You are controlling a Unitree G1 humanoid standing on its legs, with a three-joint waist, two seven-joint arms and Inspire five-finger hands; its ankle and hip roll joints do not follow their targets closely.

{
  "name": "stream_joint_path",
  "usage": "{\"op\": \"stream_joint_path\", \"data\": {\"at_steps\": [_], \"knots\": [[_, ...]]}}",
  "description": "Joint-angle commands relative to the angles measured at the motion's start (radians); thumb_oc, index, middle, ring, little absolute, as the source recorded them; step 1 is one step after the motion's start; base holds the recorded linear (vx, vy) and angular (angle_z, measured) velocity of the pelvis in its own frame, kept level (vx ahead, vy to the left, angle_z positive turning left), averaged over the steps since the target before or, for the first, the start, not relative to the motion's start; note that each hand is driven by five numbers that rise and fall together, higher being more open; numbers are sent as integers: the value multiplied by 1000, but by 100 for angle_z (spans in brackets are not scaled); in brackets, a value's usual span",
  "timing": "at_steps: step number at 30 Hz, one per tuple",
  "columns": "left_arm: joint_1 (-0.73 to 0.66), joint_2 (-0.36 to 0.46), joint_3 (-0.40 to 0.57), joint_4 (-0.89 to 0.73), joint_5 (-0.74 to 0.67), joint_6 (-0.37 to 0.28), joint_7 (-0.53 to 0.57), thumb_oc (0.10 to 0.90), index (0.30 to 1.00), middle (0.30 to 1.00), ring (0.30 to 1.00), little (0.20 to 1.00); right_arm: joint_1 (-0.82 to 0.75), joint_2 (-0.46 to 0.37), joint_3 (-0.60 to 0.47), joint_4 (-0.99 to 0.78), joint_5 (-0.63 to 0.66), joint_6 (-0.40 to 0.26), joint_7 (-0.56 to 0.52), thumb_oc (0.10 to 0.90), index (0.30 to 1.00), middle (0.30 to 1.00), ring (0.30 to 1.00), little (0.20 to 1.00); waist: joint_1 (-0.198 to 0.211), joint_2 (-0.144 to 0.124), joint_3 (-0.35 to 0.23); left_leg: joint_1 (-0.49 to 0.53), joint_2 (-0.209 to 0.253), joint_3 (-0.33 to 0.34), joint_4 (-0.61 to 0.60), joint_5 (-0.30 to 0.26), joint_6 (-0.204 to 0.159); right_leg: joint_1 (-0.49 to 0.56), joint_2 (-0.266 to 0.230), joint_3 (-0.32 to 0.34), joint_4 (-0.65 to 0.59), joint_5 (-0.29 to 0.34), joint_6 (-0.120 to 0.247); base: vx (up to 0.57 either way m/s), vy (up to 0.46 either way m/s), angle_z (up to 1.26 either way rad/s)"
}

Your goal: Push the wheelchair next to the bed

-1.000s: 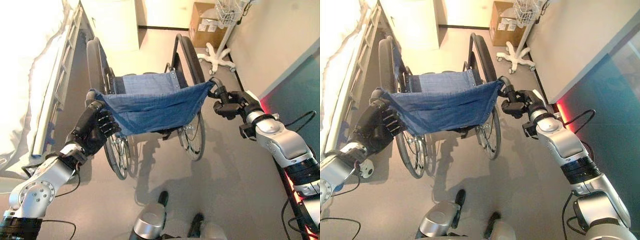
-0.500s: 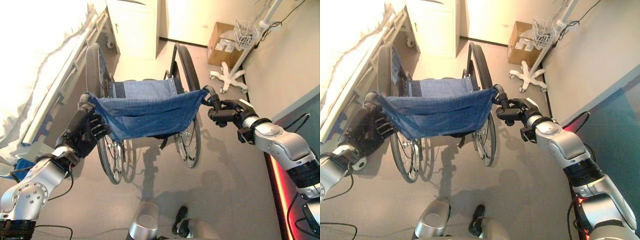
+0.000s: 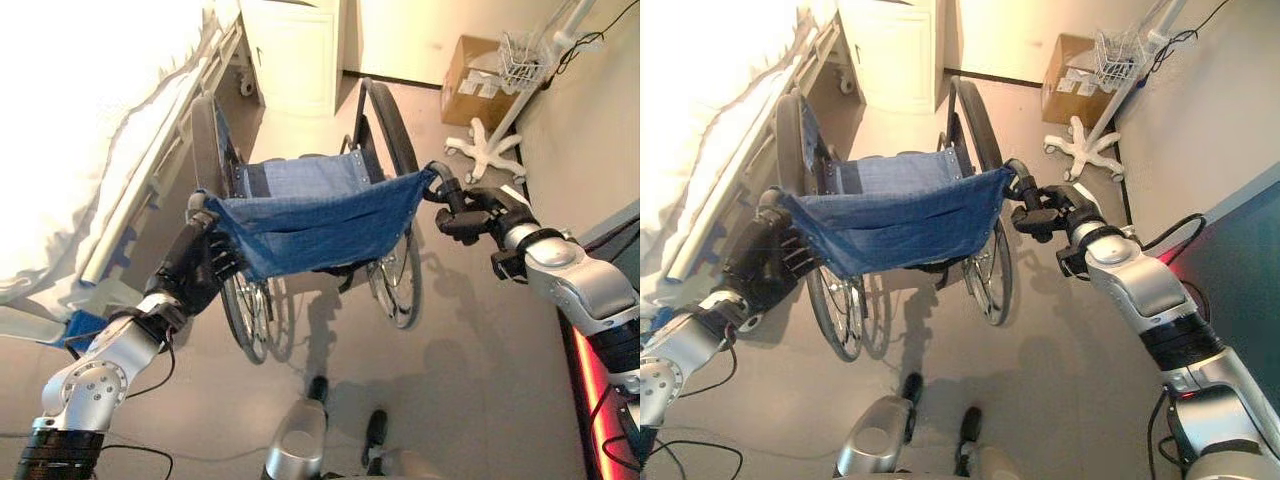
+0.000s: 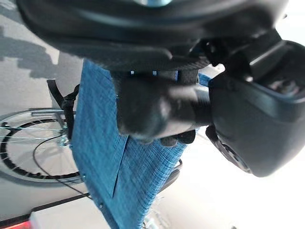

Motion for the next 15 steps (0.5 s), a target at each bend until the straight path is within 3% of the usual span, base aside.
{"op": "stream_joint_path", "data": {"at_steps": [1,4,7,8,9,11,12,15], "knots": [[-177,50,53,39,-30,-100,-28,400,300,300,300,300,17,-26,-44,-174,-45,-186,50,400,300,300,300,300,-55,-35,-172,-133,-92,-32,-97,149,-29,181,59,-38,-2,-113,37,425,123,-25],[-197,67,53,70,-29,-62,-56,400,300,300,300,300,54,-36,-70,-178,-27,-192,36,400,300,300,300,300,-52,-61,-191,-113,-136,-42,-70,107,21,169,21,-39,141,-38,93,411,165,-14],[-224,90,50,110,-31,-47,-90,400,300,300,300,300,71,-36,-81,-178,-14,-195,32,400,300,300,300,300,-57,-64,-205,-81,-165,-42,-72,85,59,111,-2,-23,356,126,171,345,202,-2],[-231,97,47,114,-40,-41,-90,400,300,300,300,300,70,-32,-80,-176,-16,-192,33,400,300,300,300,300,-59,-64,-208,-73,-171,-45,-72,81,62,97,-10,-19,378,163,178,269,153,4],[-239,105,44,116,-49,-35,-86,400,300,300,300,300,69,-30,-76,-177,-18,-191,33,400,300,300,300,300,-62,-61,-210,-65,-173,-46,-70,74,64,80,-23,-18,377,161,171,230,109,4],[-252,119,32,125,-59,-30,-84,400,300,300,300,300,72,-31,-83,-176,-25,-192,40,400,300,300,300,300,-75,-53,-208,-62,-176,-61,-58,63,61,54,-35,-20,308,98,145,222,44,1],[-252,124,25,120,-67,-43,-81,400,300,300,300,300,81,-41,-95,-183,-25,-193,40,400,300,300,300,300,-83,-49,-199,-69,-179,-77,-42,62,50,46,-30,-17,217,41,119,170,-9,-3],[-244,115,23,113,-81,-87,-74,400,300,300,300,300,87,-59,-123,-186,-32,-195,61,400,300,300,300,300,-95,-43,-176,-93,-177,-108,10,52,18,49,-35,-9,6,-4,76,122,-22,3]]}}
